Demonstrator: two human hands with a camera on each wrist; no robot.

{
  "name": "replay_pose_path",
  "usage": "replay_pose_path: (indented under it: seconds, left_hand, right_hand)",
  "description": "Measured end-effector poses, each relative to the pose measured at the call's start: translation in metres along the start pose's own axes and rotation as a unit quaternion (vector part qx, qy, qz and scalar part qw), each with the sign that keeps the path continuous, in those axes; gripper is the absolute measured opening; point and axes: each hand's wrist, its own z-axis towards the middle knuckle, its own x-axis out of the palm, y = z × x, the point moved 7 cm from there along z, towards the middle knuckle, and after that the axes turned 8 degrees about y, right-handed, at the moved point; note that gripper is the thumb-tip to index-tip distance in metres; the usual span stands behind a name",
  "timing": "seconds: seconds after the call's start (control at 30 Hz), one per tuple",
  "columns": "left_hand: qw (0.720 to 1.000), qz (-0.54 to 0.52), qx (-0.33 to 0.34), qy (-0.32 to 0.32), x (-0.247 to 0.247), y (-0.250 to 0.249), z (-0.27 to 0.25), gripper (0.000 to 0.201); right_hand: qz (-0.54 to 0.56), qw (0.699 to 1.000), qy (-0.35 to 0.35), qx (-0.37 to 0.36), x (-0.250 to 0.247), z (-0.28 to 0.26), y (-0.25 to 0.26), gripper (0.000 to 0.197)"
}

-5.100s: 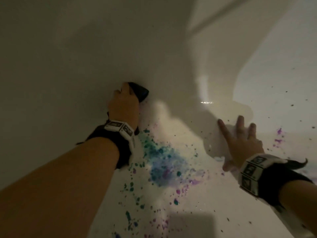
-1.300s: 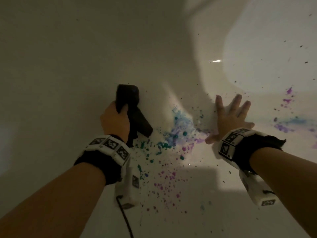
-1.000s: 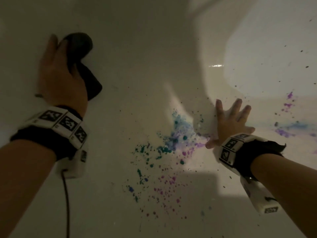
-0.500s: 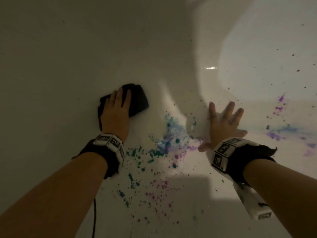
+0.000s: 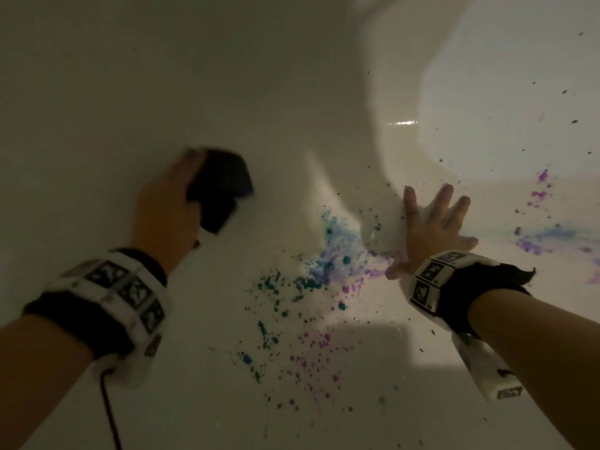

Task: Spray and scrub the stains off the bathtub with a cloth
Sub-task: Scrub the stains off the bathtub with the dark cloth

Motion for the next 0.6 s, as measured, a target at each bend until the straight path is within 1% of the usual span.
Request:
replay_pose_path:
  seconds: [0.03,0.07,0.1,0.13,0.2,0.23,0.27,0.33,0.37,0.43,0.5,0.53,0.57,0.6]
  left_hand:
    - [0.994,0.093,0.018,-0.05,-0.012,-0.001,0.011,0.054]
    - [0.981,0.18,0.03,-0.07,-0.017,-0.002,0.021,0.059]
    - [0.967,0.248,0.027,-0.052,-0.012,0.002,0.031,0.065]
    - [0.955,0.295,0.024,-0.016,0.001,0.008,0.037,0.07]
    - [0.936,0.346,0.022,0.061,0.04,0.015,0.032,0.077]
    - [0.931,0.356,0.021,0.085,0.063,0.018,0.023,0.077]
    - [0.932,0.352,0.022,0.089,0.083,0.017,0.012,0.075]
    - [0.941,0.321,0.048,0.092,0.114,0.007,-0.015,0.073]
    - [0.941,0.313,0.067,0.111,0.128,0.003,-0.029,0.075]
    - [0.929,0.321,0.097,0.154,0.152,0.003,-0.055,0.078]
    - [0.923,0.306,0.135,0.187,0.164,-0.009,-0.078,0.078]
    - [0.925,0.29,0.137,0.202,0.163,-0.015,-0.086,0.076]
    - [0.919,0.292,0.129,0.232,0.162,-0.014,-0.09,0.071]
    - [0.918,0.286,0.123,0.243,0.153,-0.013,-0.089,0.068]
  right_hand:
    - [0.0,1.0,-0.002,0.001,0.0,0.0,0.0,0.142]
    - [0.002,1.0,-0.005,0.002,0.0,0.0,0.0,0.142]
    - [0.004,1.0,-0.008,0.003,-0.001,0.0,0.0,0.142]
    - [0.004,1.0,-0.01,0.004,-0.001,0.0,0.0,0.142]
    - [0.007,1.0,-0.007,0.002,-0.001,0.0,0.001,0.143]
    - [0.007,1.0,-0.005,0.001,0.0,0.0,0.0,0.143]
    - [0.005,1.0,-0.006,-0.001,0.0,0.0,0.0,0.143]
    - [0.008,1.0,-0.012,-0.008,0.0,-0.002,0.001,0.141]
    - [0.013,1.0,-0.021,-0.013,-0.001,-0.003,0.001,0.138]
    - [0.023,0.999,-0.033,-0.016,-0.002,-0.004,0.003,0.131]
    - [0.011,1.0,-0.023,-0.006,-0.002,-0.005,0.002,0.136]
    - [0.007,1.0,-0.021,-0.002,-0.003,-0.006,0.002,0.138]
    - [0.01,1.0,-0.023,-0.003,-0.003,-0.01,0.002,0.137]
    - [0.013,1.0,-0.026,-0.007,-0.003,-0.013,0.003,0.134]
